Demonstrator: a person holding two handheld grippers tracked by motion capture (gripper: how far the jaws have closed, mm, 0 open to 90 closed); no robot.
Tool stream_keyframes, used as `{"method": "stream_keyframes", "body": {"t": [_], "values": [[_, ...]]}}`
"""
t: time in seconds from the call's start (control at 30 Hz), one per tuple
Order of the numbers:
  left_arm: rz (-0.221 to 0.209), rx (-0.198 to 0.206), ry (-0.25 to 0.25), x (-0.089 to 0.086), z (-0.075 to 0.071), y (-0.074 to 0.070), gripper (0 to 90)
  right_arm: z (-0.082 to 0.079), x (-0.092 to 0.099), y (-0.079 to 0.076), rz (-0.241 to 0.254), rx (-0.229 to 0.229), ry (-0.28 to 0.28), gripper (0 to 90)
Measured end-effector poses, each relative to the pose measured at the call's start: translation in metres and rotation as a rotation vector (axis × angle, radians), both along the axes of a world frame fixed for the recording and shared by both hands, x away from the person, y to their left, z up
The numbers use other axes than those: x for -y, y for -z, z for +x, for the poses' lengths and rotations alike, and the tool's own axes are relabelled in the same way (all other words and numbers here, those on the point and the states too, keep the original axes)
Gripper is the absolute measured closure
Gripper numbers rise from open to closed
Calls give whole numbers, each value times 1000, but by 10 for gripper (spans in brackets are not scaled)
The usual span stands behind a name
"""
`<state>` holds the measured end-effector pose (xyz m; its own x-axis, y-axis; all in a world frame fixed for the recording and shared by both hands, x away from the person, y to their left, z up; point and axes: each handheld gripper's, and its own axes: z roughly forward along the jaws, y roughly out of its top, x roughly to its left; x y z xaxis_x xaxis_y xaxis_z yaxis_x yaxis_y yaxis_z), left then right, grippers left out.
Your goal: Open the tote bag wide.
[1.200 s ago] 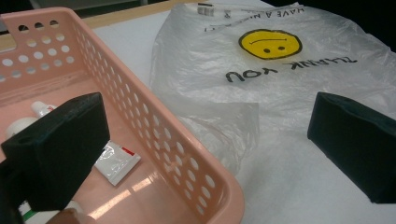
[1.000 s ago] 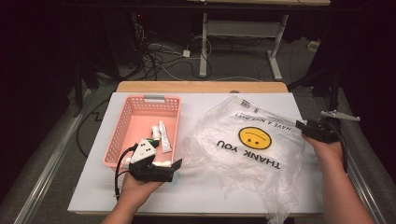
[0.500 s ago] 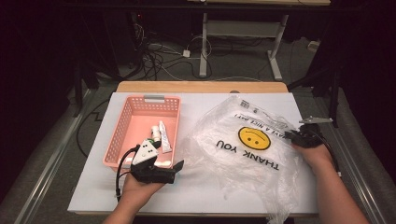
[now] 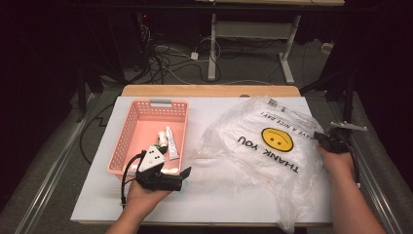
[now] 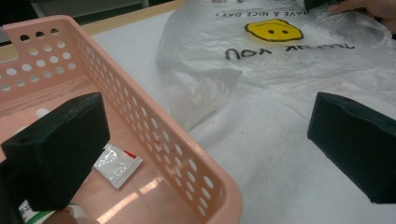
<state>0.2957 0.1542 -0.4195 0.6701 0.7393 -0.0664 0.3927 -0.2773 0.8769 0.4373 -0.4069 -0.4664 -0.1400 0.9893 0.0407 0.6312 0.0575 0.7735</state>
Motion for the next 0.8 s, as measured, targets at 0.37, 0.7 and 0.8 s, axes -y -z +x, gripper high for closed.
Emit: {"method": "stream_keyframes", "body": {"t": [0.37, 0.7, 0.8], "values": [[-22, 16, -55, -15, 3, -3, 0, -41, 7, -3, 64, 44, 127, 895], [7, -27, -11, -17, 7, -1, 0, -66, -12, -3, 43, 76, 34, 555], [-1, -31, -16, -17, 6, 1, 0, -74, -11, -15, 31, 120, -1, 428]]}}
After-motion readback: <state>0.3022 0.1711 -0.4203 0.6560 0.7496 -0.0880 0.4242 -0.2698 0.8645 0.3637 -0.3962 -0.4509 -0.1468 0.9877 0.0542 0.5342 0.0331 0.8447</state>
